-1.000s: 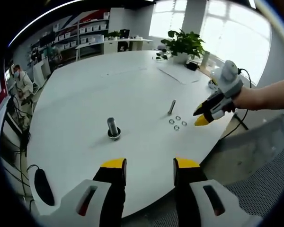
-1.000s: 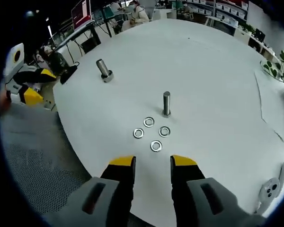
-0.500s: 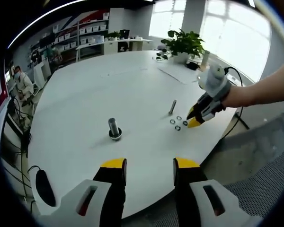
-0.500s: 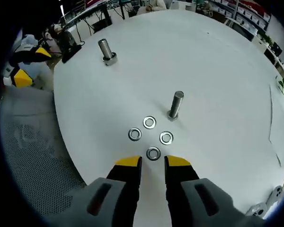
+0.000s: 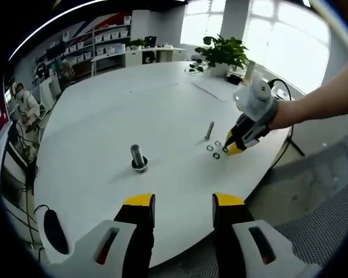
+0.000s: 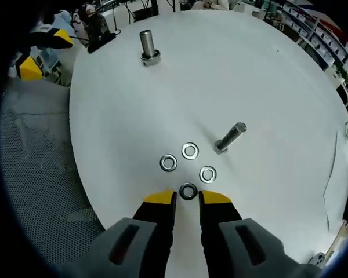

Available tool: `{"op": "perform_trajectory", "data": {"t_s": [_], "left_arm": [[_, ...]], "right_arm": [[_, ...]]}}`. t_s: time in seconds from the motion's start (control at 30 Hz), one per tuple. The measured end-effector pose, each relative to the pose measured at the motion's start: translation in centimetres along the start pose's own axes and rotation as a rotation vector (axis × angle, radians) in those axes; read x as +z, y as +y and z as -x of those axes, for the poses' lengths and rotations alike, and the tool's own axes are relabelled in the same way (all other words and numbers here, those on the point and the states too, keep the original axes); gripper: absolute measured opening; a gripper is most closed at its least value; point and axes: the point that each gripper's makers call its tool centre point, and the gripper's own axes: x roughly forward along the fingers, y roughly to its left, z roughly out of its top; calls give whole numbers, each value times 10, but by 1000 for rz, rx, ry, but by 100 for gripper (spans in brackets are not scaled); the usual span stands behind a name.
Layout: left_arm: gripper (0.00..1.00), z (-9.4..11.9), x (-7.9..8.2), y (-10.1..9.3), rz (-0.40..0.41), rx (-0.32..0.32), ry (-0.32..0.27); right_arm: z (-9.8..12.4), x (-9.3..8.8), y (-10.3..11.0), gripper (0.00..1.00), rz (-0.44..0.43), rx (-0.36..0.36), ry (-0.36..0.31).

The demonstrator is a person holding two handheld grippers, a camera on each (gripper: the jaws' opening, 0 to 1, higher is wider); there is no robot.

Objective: Place the washer onto the threaded stud by aligning its center hole with the stud, sliding it down to the base, and recovering from edge contact or off-axis alignment until the washer reaches the visible bottom stop.

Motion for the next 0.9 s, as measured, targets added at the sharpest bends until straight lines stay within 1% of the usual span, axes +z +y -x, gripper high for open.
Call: {"op": "perform_trajectory", "data": {"t_s": [0.03, 0.13, 0.23, 0.3, 0.4, 0.53, 0.7, 0.8, 0.9], "left_arm": [[38, 0, 0, 0, 0, 0, 0], [38, 0, -1, 0, -3, 1, 4], [38, 0, -1, 0, -2, 1, 4], [38, 0, -2, 0, -5, 2, 9], [38, 0, -3, 0, -6, 3, 13], [38, 0, -3, 0, -8, 3, 12], [38, 0, -2, 1, -7, 5, 9], [38, -1, -2, 1, -6, 3, 7], [38, -1, -3, 0, -8, 1, 11]], "right_arm": [[1, 0, 0, 18, 22, 4, 16], [0, 1, 0, 17, 9, 6, 49], [-1, 1, -1, 17, 24, 7, 94], [-1, 2, 0, 17, 30, 4, 112], [0, 2, 0, 15, 31, 1, 115], [0, 2, 0, 14, 55, 7, 124], [0, 2, 0, 14, 62, 6, 125], [-1, 2, 2, 14, 78, -5, 131], [-1, 2, 2, 14, 72, -26, 132]]}}
